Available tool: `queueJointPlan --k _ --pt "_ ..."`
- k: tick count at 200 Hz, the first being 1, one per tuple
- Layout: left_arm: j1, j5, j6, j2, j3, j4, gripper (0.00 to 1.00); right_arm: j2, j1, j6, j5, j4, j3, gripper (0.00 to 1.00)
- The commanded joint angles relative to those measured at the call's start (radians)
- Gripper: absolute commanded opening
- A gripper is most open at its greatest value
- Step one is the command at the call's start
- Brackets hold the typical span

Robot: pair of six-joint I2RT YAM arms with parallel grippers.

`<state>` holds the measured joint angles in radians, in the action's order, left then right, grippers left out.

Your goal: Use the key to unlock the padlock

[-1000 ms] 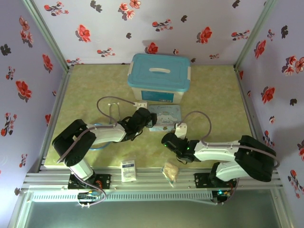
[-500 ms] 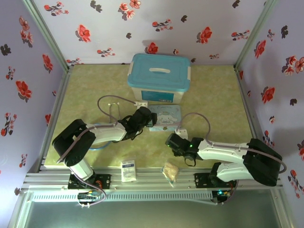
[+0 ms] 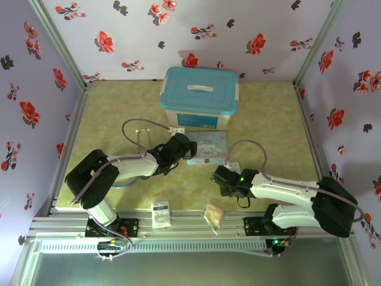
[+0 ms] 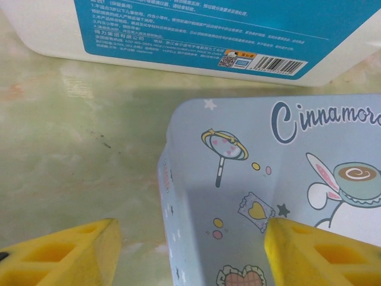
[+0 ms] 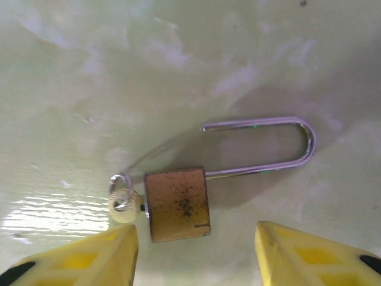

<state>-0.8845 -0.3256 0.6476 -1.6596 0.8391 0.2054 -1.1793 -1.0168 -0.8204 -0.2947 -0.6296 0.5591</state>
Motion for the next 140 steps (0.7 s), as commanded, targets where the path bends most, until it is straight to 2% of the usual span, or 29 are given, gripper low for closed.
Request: queueJointPlan --k 1,21,48,70,100,140 --pt "-0.001 0.032 -0.043 0.008 -0.004 -0.201 0.67 0.087 0.031 -0.039 0.029 0.062 -0.015 0.58" --pt "-0.001 0.044 -0.046 0.053 0.020 -0.220 0.69 0.148 0.083 -0.099 0.051 0.101 -0.046 0.60" --pt "0.001 0.062 -0.044 0.115 0.037 -0.246 0.71 0.154 0.119 -0.163 0.050 0.060 -0.061 0.63" --pt "0.001 0.072 -0.032 0.176 0.030 -0.259 0.74 0.149 0.151 -0.186 0.122 0.136 -0.112 0.65" --pt "0.002 0.084 -0.009 0.274 -0.010 -0.265 0.80 0.146 0.180 -0.195 0.149 0.201 -0.147 0.66" --pt "0.012 0.084 0.022 0.404 -0.077 -0.290 0.82 0.060 0.251 -0.143 0.192 0.358 -0.181 0.66"
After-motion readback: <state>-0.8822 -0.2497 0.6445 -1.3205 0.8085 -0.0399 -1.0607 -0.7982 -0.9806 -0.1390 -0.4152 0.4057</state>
